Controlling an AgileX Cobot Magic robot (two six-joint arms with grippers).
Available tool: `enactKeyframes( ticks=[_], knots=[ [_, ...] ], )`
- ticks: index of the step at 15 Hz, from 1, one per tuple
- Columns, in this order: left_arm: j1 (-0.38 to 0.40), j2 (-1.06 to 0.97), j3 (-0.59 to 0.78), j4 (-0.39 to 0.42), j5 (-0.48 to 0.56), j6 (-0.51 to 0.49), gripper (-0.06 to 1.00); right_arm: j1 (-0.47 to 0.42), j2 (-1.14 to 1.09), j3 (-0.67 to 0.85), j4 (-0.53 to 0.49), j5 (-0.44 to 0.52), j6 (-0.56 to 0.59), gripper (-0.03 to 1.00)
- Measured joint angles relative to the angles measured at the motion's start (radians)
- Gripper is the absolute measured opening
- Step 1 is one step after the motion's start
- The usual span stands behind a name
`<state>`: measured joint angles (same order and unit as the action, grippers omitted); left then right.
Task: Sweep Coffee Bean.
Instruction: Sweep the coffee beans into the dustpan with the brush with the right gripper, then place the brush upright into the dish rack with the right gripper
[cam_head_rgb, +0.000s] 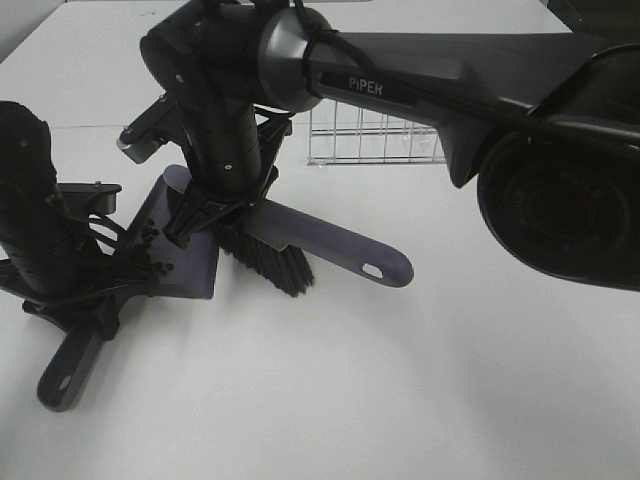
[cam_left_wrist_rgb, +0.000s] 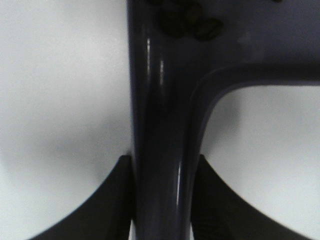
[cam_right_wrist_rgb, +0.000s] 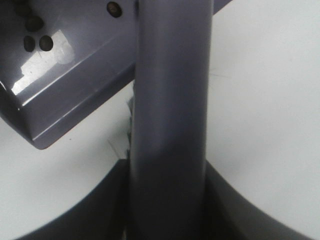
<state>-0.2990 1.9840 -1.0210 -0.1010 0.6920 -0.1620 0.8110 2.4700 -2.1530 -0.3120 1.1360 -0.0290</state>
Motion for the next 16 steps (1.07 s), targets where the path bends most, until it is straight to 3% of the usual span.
enactKeyframes(
  ticks=[2, 4, 6, 12, 16],
  knots=[
    [0.000, 0.000, 0.000, 0.000, 0.000, 0.000, 0.26, -0.008, 0.006, -0.081, -0.087, 0.074, 0.043, 0.35],
    [0.000, 0.000, 0.000, 0.000, 0.000, 0.000, 0.26, -0.032, 0.009, -0.156, -0.174, 0.082, 0.071, 0.35],
    [0.000, 0.000, 0.000, 0.000, 0.001, 0.000, 0.26, -0.049, -0.004, -0.183, -0.188, 0.083, 0.072, 0.35],
    [0.000, 0.000, -0.001, -0.001, 0.003, 0.000, 0.26, -0.167, -0.129, -0.183, -0.118, 0.087, 0.072, 0.35],
    [0.000, 0.000, -0.001, -0.001, 0.003, 0.000, 0.26, -0.326, -0.249, -0.150, -0.031, 0.087, 0.070, 0.35]
  ],
)
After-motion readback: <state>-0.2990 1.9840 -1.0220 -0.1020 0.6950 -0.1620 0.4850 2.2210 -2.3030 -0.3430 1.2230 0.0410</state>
